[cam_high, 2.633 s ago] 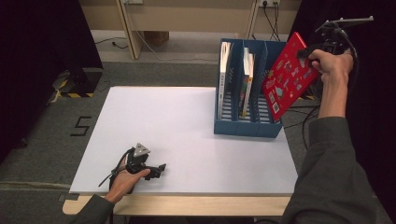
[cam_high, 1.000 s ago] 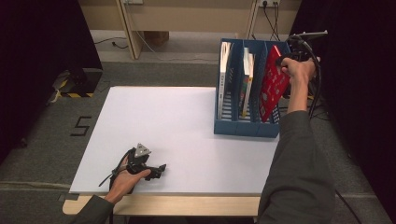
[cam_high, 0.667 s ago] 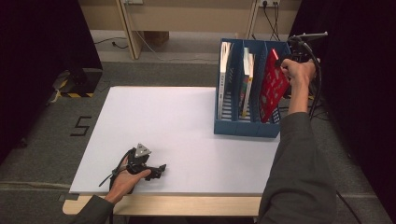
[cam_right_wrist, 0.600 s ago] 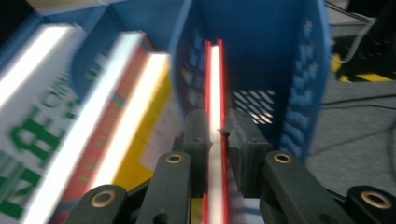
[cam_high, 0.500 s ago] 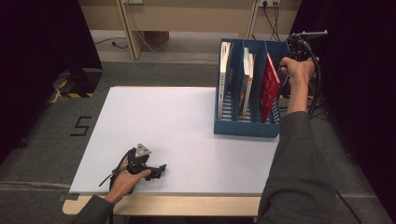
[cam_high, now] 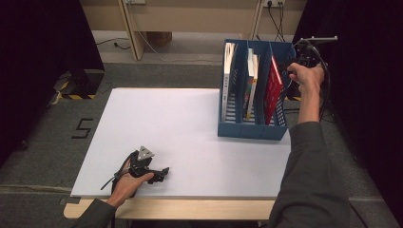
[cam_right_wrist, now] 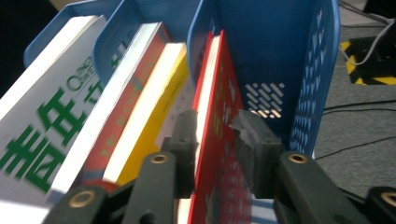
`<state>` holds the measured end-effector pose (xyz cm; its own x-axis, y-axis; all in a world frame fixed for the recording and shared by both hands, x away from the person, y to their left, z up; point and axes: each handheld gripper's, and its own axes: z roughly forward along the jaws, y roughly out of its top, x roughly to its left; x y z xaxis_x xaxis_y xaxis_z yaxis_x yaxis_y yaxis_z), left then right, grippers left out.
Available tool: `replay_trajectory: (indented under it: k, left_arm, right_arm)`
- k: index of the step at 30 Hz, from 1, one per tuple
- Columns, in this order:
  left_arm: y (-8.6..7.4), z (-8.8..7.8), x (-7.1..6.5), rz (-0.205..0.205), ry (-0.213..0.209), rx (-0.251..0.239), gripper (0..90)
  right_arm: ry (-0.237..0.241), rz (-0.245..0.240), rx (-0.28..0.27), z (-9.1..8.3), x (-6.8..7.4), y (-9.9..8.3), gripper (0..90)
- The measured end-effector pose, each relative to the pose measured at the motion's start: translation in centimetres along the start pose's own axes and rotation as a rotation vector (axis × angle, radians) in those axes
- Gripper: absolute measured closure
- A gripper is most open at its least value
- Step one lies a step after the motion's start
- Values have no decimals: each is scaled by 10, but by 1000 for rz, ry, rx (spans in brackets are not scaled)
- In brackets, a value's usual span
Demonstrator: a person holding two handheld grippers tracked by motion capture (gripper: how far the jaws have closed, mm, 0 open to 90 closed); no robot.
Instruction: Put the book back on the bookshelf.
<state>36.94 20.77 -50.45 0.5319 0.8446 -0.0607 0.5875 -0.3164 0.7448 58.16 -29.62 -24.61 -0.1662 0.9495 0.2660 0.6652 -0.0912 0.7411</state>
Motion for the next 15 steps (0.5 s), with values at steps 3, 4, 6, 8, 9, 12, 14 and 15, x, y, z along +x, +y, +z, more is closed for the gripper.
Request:
replay_trajectory:
  k: [3,4,6,8,9,12,14,15]
  left_arm:
    - [0,0,0,1,2,-1,30]
    - [0,0,0,1,2,0,30]
    - [0,0,-1,2,3,2,30]
    - [0,0,-1,3,2,4,28]
    - [0,0,-1,4,3,5,28]
    - [0,0,-1,5,4,7,28]
    - [0,0,-1,5,7,7,28]
    - [0,0,-1,6,7,7,28]
  right_arm:
    - [30,-8,-10,-10,-5,-9,603]
    - [42,-9,-11,-12,-6,-12,584]
    - [70,-10,-25,-19,-8,-18,546]
    - [101,-18,-31,-25,-9,-27,538]
    - [115,-22,-39,-28,-10,-31,529]
    - [141,-31,-49,-36,-12,-42,504]
    - [163,-36,-53,-41,-14,-48,499]
    - [170,-44,-49,-43,-15,-53,495]
